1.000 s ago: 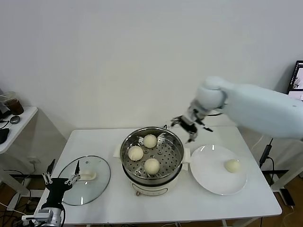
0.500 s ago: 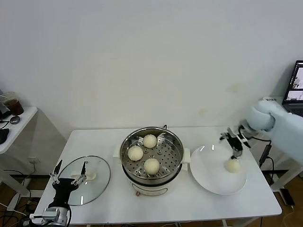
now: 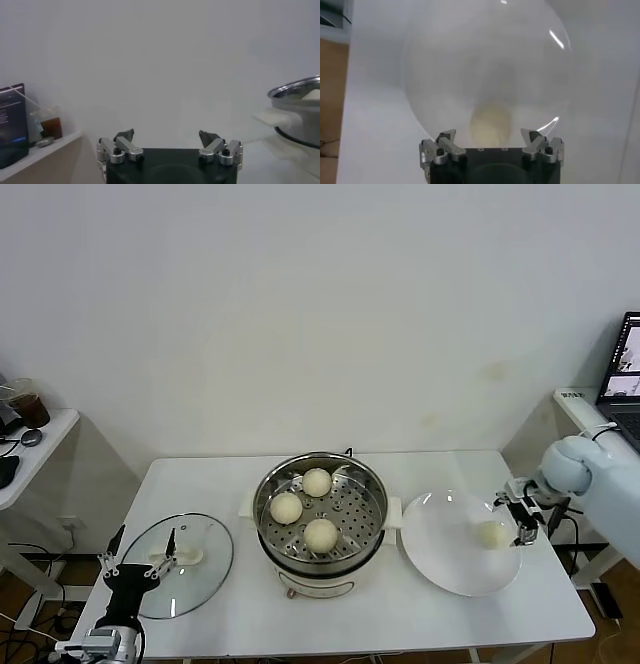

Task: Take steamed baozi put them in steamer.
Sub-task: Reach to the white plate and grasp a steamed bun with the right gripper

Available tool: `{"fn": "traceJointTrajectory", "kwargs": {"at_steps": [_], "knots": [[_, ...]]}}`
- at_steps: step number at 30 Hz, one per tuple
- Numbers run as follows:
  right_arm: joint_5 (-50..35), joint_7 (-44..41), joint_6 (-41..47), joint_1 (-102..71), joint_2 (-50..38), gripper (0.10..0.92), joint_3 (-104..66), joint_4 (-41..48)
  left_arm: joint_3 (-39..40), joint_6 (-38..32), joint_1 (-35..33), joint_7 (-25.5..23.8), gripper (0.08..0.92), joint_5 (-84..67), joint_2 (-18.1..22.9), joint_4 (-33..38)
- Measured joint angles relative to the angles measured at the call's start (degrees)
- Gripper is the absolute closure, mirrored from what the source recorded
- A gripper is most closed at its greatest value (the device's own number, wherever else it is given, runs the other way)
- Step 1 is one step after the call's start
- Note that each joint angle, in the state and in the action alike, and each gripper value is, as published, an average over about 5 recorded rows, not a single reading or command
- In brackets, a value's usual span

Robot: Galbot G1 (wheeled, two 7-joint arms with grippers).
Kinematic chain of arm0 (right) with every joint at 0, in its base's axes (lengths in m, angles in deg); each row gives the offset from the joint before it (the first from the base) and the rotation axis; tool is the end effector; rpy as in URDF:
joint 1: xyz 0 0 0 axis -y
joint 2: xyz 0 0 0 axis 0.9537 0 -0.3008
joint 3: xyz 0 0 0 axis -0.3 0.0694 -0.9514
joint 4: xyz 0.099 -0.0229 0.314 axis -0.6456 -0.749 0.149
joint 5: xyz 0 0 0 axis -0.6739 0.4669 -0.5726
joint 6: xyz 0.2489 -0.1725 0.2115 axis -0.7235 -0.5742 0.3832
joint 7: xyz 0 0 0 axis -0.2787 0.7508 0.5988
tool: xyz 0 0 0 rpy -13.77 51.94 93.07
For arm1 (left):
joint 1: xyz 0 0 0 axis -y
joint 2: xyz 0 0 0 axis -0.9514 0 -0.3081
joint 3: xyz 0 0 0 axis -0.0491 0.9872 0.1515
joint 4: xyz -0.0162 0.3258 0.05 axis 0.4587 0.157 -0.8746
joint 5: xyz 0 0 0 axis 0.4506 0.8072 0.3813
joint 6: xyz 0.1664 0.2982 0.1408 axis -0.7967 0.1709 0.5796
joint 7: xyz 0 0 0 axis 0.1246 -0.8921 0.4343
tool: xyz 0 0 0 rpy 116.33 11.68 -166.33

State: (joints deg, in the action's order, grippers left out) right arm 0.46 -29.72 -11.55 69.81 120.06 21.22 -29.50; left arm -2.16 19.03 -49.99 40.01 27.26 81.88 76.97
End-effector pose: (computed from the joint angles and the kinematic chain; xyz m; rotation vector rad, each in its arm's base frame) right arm 0.5031 -0.2162 -0.1889 1.2515 -1.2449 1.4548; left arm 0.1967 0.1268 -0.3238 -0.1293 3.0774 0.4280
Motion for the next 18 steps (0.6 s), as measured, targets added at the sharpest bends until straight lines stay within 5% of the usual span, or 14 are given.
{"fn": "traceJointTrajectory", "kwargs": {"at_steps": [13, 18], "knots": [[6.27, 2.01, -0.83, -3.27, 6.09, 0.205, -3.5, 7.19, -0.18, -0.13, -0.25, 0.02, 0.177, 0.28, 0.27, 0.15], [7.75, 2.23, -0.17, -3.7, 7.59, 0.296, -3.89, 8.38, -0.2, -0.12, -0.18, 0.02, 0.177, 0.3, 0.21, 0.17]]}}
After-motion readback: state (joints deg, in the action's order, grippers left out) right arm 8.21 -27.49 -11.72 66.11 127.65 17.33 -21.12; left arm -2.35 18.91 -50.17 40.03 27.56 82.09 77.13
